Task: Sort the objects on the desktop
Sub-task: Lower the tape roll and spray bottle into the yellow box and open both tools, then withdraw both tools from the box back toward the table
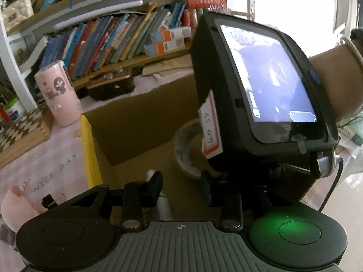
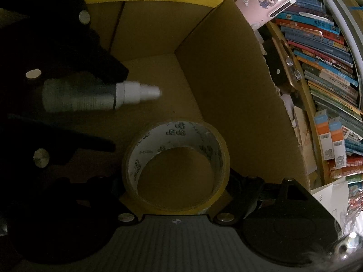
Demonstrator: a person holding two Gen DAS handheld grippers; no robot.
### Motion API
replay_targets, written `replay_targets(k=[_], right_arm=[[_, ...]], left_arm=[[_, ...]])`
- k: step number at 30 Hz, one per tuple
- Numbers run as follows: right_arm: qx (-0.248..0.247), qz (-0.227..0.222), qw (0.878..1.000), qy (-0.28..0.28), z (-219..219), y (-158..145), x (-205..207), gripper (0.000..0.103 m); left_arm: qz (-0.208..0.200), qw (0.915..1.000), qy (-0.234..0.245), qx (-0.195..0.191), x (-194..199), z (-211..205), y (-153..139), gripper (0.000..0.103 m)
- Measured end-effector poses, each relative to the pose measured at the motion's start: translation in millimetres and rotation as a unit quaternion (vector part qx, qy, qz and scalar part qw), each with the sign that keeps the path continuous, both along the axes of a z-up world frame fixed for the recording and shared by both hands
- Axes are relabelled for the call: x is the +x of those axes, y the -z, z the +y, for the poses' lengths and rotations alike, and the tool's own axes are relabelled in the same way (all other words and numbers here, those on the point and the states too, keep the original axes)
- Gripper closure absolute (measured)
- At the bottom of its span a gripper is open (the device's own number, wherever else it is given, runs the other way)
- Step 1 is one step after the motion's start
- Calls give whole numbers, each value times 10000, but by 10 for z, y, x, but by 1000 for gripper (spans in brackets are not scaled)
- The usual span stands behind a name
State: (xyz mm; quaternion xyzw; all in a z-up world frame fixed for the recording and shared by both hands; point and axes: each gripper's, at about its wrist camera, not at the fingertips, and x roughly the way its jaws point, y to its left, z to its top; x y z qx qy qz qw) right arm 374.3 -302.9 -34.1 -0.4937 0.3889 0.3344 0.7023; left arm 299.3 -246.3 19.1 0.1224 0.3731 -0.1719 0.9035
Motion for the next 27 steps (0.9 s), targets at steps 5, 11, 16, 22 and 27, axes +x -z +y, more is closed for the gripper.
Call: replay_targets(k=[5, 11, 16, 22, 27], right_arm=[[116, -112, 9998, 104, -18, -61, -23, 17], [593, -220, 9974, 338, -106, -278, -74, 14], [953, -500, 9928, 535, -227, -494, -181, 14], [1796, -757, 9754, 1029, -481, -836, -371, 14], [2532, -980, 9515, 1445, -698, -1103, -561, 14]], left_arm=[[-305, 9994, -112, -137, -88, 54, -109, 39], [-812, 9964, -209, -86, -276, 56, -287, 17], [-1261, 9915, -285, -135, -431, 92, -455, 12], [-1593, 9854, -522, -297, -581, 152, -627, 7], [-1704, 9813, -744, -500, -663, 252, -722, 6]])
